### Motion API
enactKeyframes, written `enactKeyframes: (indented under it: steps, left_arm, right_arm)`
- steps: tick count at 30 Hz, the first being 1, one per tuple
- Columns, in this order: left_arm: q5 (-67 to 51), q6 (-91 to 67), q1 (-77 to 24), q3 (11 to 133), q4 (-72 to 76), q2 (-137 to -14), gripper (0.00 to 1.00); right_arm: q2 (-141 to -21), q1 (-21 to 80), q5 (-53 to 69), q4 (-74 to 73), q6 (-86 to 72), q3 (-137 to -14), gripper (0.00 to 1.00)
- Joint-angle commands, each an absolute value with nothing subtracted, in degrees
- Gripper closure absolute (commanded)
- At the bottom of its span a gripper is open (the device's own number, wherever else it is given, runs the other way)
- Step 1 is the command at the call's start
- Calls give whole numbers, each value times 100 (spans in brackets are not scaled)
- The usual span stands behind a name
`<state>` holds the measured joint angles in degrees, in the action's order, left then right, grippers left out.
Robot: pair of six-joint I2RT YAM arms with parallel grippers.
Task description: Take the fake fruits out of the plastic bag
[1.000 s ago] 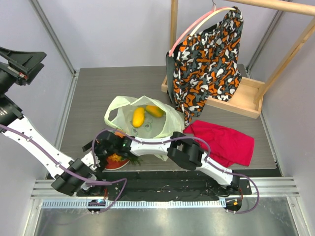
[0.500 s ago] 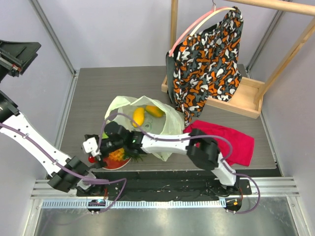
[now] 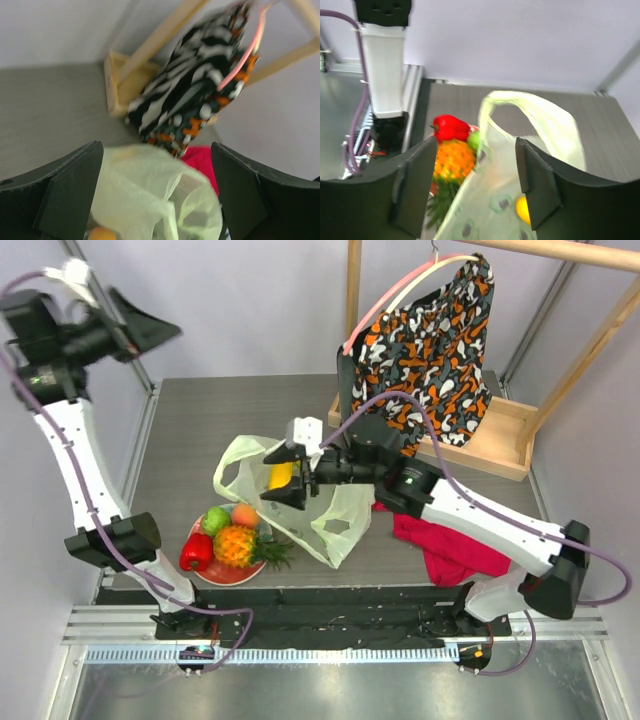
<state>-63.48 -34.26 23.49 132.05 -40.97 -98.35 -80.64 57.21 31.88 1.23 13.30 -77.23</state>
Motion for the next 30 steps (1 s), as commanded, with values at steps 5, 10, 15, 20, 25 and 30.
enactKeyframes:
  steps: [5, 10, 15, 20, 25, 30]
  left_arm:
    - [-4412, 1246, 625, 11446, -8067, -8748, 11]
    - [-4010, 3110, 624, 10417, -9500, -8122, 15]
    - [-4262, 3095, 624, 9782, -9343, -7717, 14]
    - [-4570, 2751, 501, 9949, -9290, -7708, 12]
    - [-4438, 2769, 195, 9950, -9431, -7664, 5]
    - [-4412, 2365, -130, 9721, -9080, -7576, 5]
  right_arm:
    - [-7909, 5398, 1759, -1239, 651, -7506, 44]
    - [-8778, 5124, 1433, -1538, 475, -7682, 47]
    - [-9456, 4879, 872, -1441, 799, -7734, 45]
    - [-10168, 4650, 423, -1468, 1649, -8050, 40]
    - [-10836, 4553, -243, -1371, 2188, -8279, 27]
    - [-11406, 4518, -641, -976, 2645, -8480, 22]
